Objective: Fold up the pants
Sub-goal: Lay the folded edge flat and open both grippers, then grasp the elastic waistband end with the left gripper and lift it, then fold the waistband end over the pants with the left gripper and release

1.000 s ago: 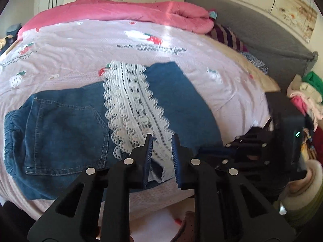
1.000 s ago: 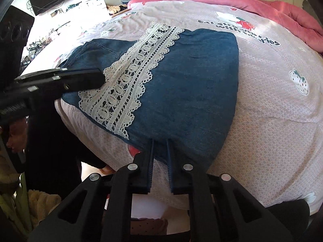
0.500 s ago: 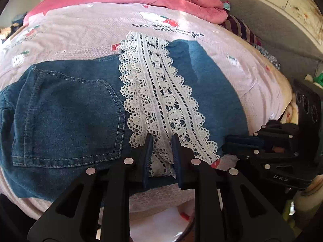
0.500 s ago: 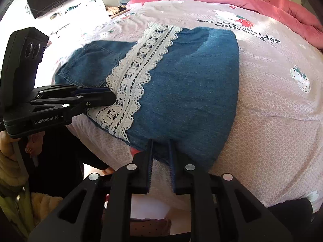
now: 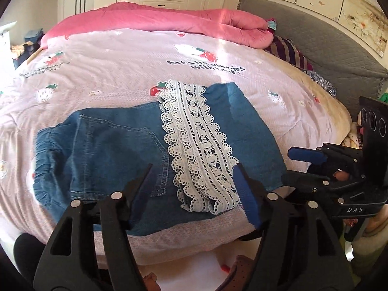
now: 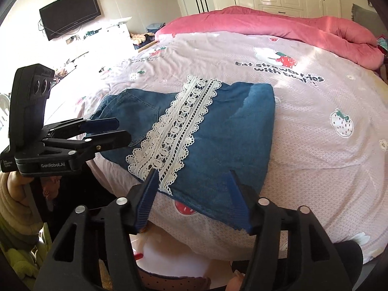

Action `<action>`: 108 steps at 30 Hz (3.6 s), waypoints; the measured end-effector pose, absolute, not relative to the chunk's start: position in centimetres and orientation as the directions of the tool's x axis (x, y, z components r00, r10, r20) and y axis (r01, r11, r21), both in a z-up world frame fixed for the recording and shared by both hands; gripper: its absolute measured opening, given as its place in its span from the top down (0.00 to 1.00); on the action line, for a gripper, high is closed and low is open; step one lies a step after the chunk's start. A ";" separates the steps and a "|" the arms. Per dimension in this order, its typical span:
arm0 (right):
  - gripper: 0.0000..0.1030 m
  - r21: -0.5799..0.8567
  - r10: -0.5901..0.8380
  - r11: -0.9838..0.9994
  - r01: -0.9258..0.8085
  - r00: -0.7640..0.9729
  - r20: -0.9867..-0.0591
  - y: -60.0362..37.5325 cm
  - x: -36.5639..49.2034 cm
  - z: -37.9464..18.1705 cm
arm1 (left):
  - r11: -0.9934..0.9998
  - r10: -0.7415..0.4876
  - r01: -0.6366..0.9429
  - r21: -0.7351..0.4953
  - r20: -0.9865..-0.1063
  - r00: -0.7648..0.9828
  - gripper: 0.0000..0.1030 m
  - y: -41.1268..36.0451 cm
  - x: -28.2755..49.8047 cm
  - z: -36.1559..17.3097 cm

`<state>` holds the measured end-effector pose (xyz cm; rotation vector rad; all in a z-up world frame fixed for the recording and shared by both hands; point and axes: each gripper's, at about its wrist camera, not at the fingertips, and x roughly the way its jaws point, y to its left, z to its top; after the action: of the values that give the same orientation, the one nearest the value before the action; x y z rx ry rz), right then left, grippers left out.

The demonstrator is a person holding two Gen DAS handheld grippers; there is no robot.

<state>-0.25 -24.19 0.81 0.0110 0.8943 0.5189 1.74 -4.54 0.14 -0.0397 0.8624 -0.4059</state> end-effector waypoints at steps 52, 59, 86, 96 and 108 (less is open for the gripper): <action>0.06 0.193 0.533 0.648 -0.736 0.257 -0.806 -1.7 13.9 1.8 | 0.911 -0.316 -0.017 -0.411 -0.725 0.611 0.09 10.0 1.6 -4.6; 0.06 0.250 0.512 0.580 -0.776 0.108 -0.852 3.2 16.7 -0.8 | 0.897 -0.342 -0.017 -0.441 -0.718 0.607 0.09 10.4 1.8 -5.2; 0.68 0.490 0.760 0.447 -0.749 0.028 -0.650 -8.6 16.5 5.2 | 0.761 -0.599 0.220 -0.610 -0.531 0.599 0.38 6.8 6.8 -1.3; 0.68 0.484 0.745 0.564 -0.669 0.158 -0.649 -17.5 17.5 4.8 | 0.835 -0.548 0.328 -0.441 -0.620 0.562 0.57 -2.5 8.4 1.8; 0.53 0.568 0.741 0.641 -0.516 0.224 -0.633 -27.2 15.5 -0.8 | 0.831 -0.551 0.394 -0.393 -0.683 0.480 0.28 -9.4 7.0 -0.1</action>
<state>15.53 -27.24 -0.83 0.2579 1.0228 0.8803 6.97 -9.41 -0.11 -0.1925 0.9011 -0.5807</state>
